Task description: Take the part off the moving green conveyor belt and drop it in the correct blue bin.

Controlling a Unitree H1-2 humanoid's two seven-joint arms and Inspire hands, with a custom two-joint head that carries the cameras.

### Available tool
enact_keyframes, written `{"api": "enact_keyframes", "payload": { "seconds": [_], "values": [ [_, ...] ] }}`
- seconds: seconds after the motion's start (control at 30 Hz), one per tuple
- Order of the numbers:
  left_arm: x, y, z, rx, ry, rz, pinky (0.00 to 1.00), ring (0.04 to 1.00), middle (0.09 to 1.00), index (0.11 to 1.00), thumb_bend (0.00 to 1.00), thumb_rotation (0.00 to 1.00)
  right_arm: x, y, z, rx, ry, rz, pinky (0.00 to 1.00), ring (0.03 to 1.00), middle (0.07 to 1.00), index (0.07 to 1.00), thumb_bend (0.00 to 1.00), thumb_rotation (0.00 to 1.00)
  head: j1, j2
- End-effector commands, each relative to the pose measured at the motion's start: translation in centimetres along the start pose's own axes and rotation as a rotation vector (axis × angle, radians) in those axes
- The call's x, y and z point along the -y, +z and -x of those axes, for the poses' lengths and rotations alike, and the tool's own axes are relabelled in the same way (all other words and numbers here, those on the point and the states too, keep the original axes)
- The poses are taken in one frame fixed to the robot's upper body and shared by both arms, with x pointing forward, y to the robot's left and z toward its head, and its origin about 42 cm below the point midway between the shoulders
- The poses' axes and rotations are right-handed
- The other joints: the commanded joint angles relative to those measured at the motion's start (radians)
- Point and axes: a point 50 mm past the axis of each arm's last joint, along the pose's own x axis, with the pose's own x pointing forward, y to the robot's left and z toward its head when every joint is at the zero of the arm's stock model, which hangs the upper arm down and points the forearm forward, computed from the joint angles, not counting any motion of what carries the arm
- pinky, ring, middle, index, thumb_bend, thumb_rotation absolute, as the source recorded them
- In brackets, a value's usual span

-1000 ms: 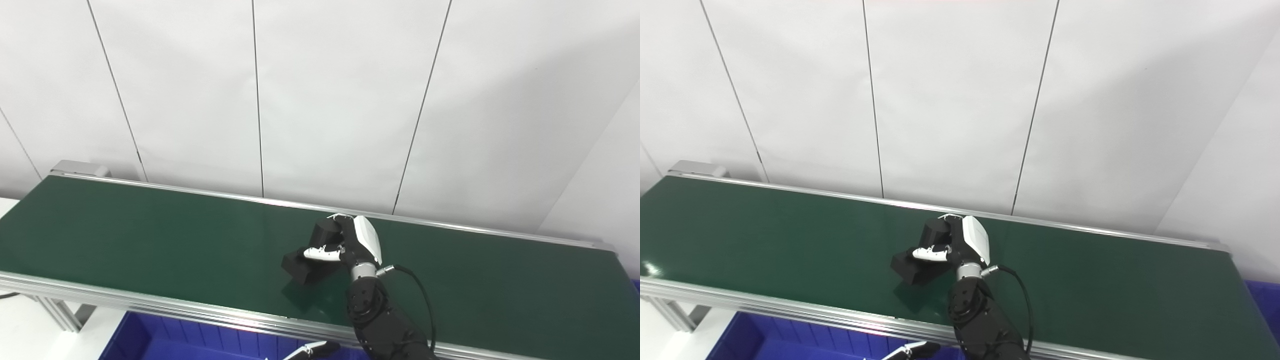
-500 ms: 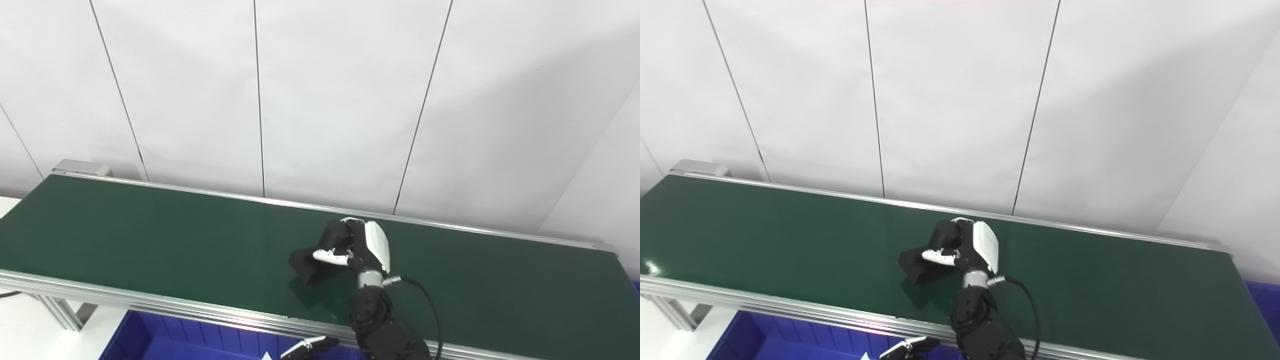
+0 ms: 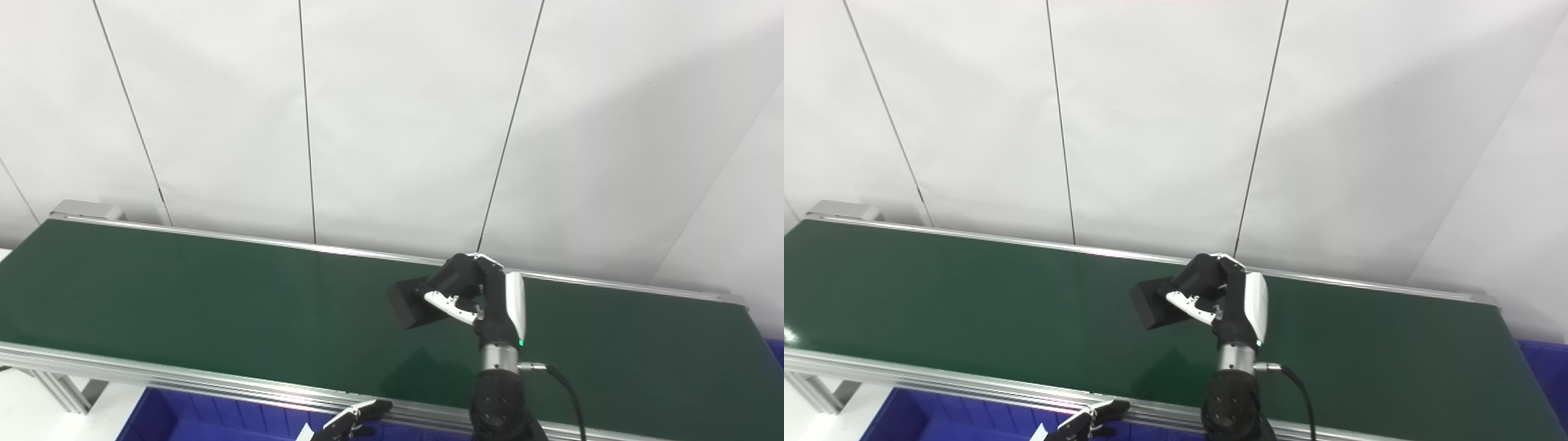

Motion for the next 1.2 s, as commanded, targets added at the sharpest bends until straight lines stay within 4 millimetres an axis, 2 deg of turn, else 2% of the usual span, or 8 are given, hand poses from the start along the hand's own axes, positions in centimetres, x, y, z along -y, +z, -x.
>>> {"api": "enact_keyframes", "payload": {
  "seconds": [0.0,0.27,0.3,0.33,0.47,0.63,0.9,1.17],
  "values": [
    [-0.5,1.2,-0.7,0.079,0.001,-0.002,0.79,0.869,0.865,0.805,0.87,0.49,1.0,1.4,0.4,0.035,-0.009,-0.038,0.35,0.460,0.548,0.465,0.49,0.00,0.001,0.001],
    [-0.9,1.6,-0.4,0.085,0.015,-0.011,0.81,0.873,0.875,0.822,0.86,0.54,5.7,0.5,5.5,0.049,0.019,-0.025,0.33,0.457,0.555,0.477,0.49,0.00,-0.022,0.076],
    [-0.9,1.6,-0.4,0.086,0.017,-0.013,0.81,0.875,0.876,0.826,0.86,0.56,6.0,0.4,5.8,0.044,0.028,-0.021,0.32,0.459,0.552,0.480,0.49,0.00,-0.022,0.076],
    [-1.0,1.7,-0.3,0.088,0.019,-0.014,0.81,0.875,0.876,0.826,0.86,0.56,6.7,0.3,6.4,0.030,0.051,-0.004,0.32,0.460,0.552,0.480,0.49,0.00,-0.025,0.109],
    [-1.0,2.5,-0.4,0.096,0.020,-0.021,0.83,0.880,0.883,0.840,0.85,0.60,8.9,-0.2,8.0,-0.016,0.133,0.063,0.33,0.468,0.555,0.473,0.49,0.00,-0.023,0.167],
    [-0.8,4.0,-1.1,0.105,0.020,-0.031,0.82,0.870,0.874,0.831,0.83,0.59,11.6,-1.2,9.6,-0.075,0.208,0.141,0.34,0.470,0.544,0.469,0.49,0.00,-0.008,0.200],
    [-0.9,4.9,-1.2,0.092,0.034,-0.049,0.78,0.861,0.859,0.815,0.83,0.57,14.5,-2.7,10.3,-0.151,0.309,0.363,0.31,0.431,0.520,0.529,0.49,0.00,-0.009,0.213],
    [-1.2,4.5,-0.5,0.087,0.029,-0.044,0.79,0.854,0.858,0.813,0.83,0.56,14.0,-4.4,11.0,-0.221,0.356,0.499,0.29,0.425,0.510,0.533,0.49,0.00,-0.010,0.171]
  ]
}}
